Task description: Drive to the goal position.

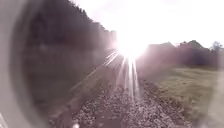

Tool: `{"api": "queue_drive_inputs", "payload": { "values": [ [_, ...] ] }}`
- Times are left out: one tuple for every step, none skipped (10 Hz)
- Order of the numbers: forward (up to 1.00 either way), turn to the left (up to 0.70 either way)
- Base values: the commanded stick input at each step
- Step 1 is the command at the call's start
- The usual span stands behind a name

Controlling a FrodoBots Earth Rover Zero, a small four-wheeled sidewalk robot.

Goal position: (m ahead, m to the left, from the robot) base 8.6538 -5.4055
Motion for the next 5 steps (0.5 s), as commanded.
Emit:
{"api": "queue_drive_inputs", "payload": {
  "values": [
    [0.85,-0.34],
    [0.85,-0.34],
    [0.85,-0.31],
    [0.85,-0.24],
    [0.85,-0.04]
  ]
}}
